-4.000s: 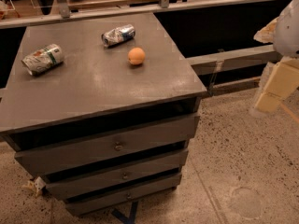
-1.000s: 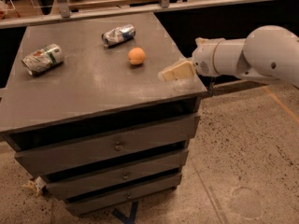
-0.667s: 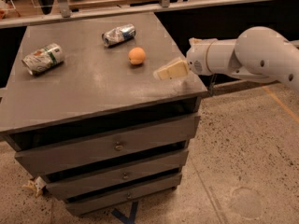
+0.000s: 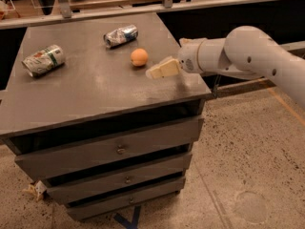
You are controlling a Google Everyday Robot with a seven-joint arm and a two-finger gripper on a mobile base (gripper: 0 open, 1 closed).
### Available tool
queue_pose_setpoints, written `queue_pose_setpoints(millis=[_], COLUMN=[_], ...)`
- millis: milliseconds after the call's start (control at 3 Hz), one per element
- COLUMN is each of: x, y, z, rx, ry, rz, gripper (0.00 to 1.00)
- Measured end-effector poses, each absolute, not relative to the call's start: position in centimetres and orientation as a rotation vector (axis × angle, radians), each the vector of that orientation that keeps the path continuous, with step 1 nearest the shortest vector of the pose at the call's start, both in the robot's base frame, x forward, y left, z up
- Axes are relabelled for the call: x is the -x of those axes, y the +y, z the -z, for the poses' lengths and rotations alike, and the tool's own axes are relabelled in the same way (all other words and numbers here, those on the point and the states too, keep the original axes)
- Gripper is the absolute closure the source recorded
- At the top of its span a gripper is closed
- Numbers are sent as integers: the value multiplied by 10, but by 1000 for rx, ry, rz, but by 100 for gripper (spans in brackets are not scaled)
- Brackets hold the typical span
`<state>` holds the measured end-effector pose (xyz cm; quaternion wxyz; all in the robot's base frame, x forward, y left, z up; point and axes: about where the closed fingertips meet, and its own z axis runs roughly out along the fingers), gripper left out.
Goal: Pick orange
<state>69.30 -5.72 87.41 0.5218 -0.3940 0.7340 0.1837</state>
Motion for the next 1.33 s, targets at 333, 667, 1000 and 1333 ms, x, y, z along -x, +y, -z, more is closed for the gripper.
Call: queue_pose_setpoints(millis=[333,667,1000,1333], x=[-705,-718,-728,-735], y=[-46,-32,-13,7], z=[-868,-863,-861,-858], rx=[945,948,966,986], ry=[1757,1744,1722,1701], rz=[-462,-499,-541,-584], gripper=[0,0,0,0])
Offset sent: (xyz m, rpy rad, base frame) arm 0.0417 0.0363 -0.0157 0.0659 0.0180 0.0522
